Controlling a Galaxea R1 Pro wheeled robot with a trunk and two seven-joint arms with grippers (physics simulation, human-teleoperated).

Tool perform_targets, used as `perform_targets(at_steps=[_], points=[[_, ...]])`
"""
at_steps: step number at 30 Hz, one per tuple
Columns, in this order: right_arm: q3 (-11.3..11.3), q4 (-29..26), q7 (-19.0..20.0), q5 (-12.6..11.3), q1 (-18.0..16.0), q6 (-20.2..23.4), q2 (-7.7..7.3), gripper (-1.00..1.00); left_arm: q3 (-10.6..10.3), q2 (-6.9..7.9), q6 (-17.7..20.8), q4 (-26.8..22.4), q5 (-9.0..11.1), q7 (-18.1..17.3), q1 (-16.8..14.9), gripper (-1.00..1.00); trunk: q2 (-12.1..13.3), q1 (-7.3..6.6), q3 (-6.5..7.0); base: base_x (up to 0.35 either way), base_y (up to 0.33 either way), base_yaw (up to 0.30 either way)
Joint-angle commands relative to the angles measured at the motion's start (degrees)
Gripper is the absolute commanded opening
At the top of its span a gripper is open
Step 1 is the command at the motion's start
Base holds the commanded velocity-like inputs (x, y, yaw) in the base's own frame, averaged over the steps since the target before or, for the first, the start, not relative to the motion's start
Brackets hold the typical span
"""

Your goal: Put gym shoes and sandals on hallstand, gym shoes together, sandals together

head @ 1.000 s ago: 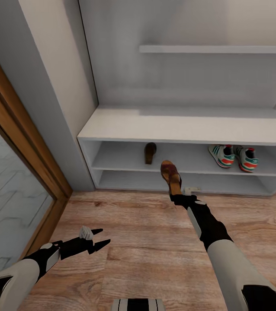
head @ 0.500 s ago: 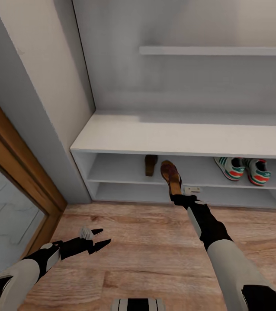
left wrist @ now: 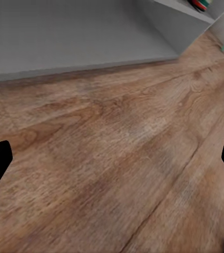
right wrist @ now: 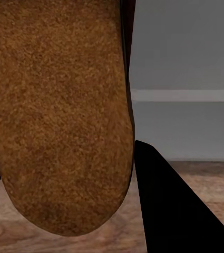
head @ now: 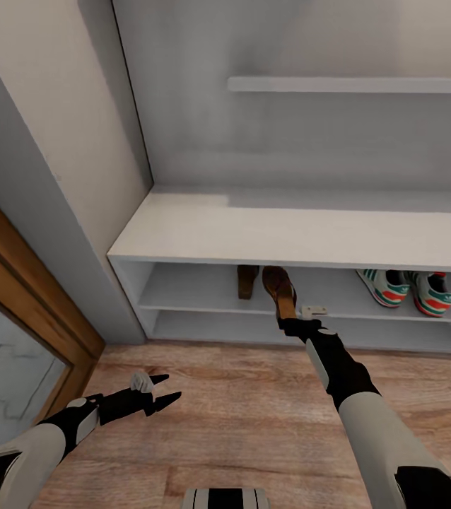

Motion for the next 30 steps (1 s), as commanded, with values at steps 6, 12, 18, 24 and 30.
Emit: perform_targets(at_steps=[6, 12, 18, 24, 30], points=[[-0.2, -0.1, -0.1, -0.1, 0.0, 0.3, 0.06, -1.0, 0.4, -0.31, -0.2, 0.4, -0.4, -0.1, 0.0, 1.0, 0.0, -0.01, -0.04, 0.164, 0.017, 0.0], [-0.2, -0.1, -0.1, 0.0, 0.0, 0.3, 0.06, -1.0, 0.4, -0.33, -0.2, 0.5, -0.4, -0.1, 0.0, 1.0, 0.0, -0.01, -0.04, 0.069, 0.003, 0.0], [-0.2, -0.1, -0.1, -0.1, 0.0, 0.3, 0.06, -1.0, 0.4, -0.33, -0.2, 0.5, -0.4, -0.1, 0.0, 1.0, 0.0, -0.01, -0.04, 0.225, 0.062, 0.0], [-0.3, -0.1, -0.1, -0.1, 0.0, 0.3, 0.06, -1.0, 0.4, -0.33, -0.2, 0.5, -0.4, -0.1, 0.0, 1.0, 0.0, -0.01, -0.04, 0.035, 0.01, 0.0], [-0.3, -0.1, -0.1, -0.1, 0.0, 0.3, 0.06, -1.0, 0.4, -0.33, -0.2, 0.5, -0.4, -0.1, 0.0, 1.0, 0.0, -0.01, -0.04, 0.164, -0.011, 0.0]])
